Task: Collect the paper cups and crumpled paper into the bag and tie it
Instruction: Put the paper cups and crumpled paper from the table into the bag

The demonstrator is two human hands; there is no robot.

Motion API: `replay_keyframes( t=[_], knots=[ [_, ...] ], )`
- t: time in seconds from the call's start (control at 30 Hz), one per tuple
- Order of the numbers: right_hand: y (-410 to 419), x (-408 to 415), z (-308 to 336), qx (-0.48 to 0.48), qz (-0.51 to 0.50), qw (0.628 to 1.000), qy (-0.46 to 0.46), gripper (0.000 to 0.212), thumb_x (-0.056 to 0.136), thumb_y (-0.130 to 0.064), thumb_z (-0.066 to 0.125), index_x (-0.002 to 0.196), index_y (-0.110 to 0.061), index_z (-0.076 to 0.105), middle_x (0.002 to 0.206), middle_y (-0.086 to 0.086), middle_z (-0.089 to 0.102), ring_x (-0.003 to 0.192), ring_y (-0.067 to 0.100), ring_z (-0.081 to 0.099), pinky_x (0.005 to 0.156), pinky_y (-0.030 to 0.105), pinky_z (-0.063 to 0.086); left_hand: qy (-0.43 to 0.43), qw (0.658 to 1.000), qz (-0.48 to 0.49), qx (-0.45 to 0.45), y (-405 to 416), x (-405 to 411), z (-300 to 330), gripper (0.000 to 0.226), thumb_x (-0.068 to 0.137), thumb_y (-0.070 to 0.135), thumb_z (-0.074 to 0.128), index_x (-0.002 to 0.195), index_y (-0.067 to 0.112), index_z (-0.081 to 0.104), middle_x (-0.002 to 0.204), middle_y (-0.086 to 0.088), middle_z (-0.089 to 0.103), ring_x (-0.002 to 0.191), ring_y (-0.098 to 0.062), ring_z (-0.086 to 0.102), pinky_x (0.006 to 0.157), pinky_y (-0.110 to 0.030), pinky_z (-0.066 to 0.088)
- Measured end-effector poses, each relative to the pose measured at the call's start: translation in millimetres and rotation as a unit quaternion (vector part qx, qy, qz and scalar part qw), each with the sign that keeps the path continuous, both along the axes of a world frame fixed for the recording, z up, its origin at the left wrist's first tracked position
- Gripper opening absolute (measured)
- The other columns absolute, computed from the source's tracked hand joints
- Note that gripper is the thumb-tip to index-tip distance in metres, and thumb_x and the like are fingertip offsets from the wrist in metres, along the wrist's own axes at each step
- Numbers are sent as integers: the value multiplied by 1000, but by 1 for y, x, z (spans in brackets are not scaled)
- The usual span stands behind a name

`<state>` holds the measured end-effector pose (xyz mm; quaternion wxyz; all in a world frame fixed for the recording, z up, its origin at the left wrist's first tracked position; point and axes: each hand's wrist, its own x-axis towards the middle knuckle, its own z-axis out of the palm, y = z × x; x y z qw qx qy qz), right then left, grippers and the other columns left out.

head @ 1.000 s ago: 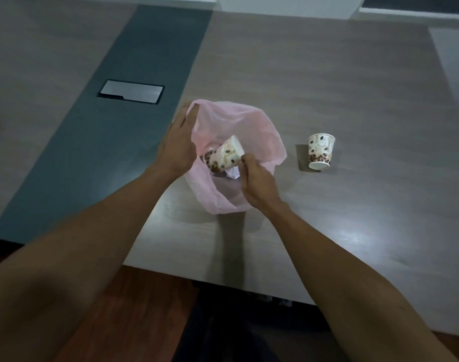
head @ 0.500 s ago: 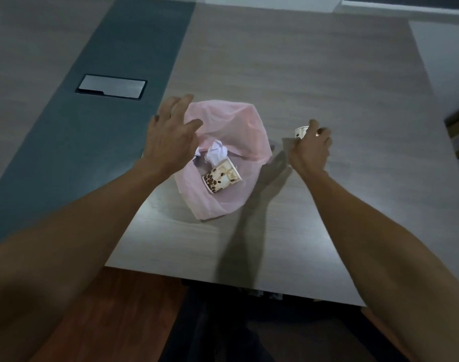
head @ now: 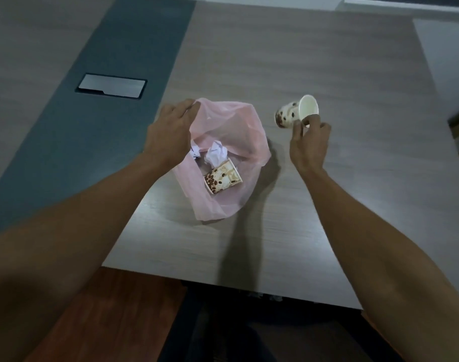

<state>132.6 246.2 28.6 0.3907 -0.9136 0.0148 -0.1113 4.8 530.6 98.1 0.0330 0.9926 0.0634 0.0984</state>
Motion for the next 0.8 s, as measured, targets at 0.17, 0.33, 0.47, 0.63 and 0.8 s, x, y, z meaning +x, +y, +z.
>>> replay_keyframes(
  t=[0.17, 0.33, 0.47, 0.63, 0.8],
  knots=[
    [41, -67, 10, 125, 98, 980, -120, 22, 104, -24, 52, 101, -3, 57, 100, 16, 55, 84, 10, 43, 75, 18, 39, 8, 999, 18, -39, 11, 6, 3, 68, 92, -5, 52, 153, 21, 37, 158, 5, 39, 121, -32, 49, 87, -51, 56],
    [87, -94, -15, -34, 286, 957, -15, 34, 106, -39, 46, 117, -12, 62, 116, 7, 66, 103, 25, 57, 87, 40, 47, 10, 999, -2, -47, 19, 2, 4, 70, 92, -7, 50, 155, 19, 34, 161, 3, 35, 123, -32, 50, 94, -50, 53],
    [87, -94, -16, -109, 239, 965, -17, 48, 101, -45, 36, 137, -19, 54, 131, 8, 63, 120, 32, 55, 100, 48, 41, 12, 998, -7, -54, 22, -9, 3, 67, 94, -7, 49, 156, 16, 34, 162, 1, 33, 129, -32, 49, 100, -49, 51],
    [73, -74, -19, -30, 38, 998, 40, 68, 93, -41, 60, 149, -13, 33, 149, 15, 41, 132, 37, 44, 106, 54, 39, 26, 998, -4, -62, 30, -25, -6, 61, 100, 11, 54, 155, 23, 31, 166, 0, 24, 134, -33, 46, 98, -53, 52],
    [70, -56, -21, 39, 80, 974, 210, 61, 99, -30, 55, 151, -20, 25, 139, 18, 55, 122, 40, 57, 98, 48, 49, 66, 997, 10, -41, 32, -50, -16, 77, 93, 52, 60, 157, 40, 19, 169, -1, 9, 130, -43, 48, 90, -59, 53]
  ],
)
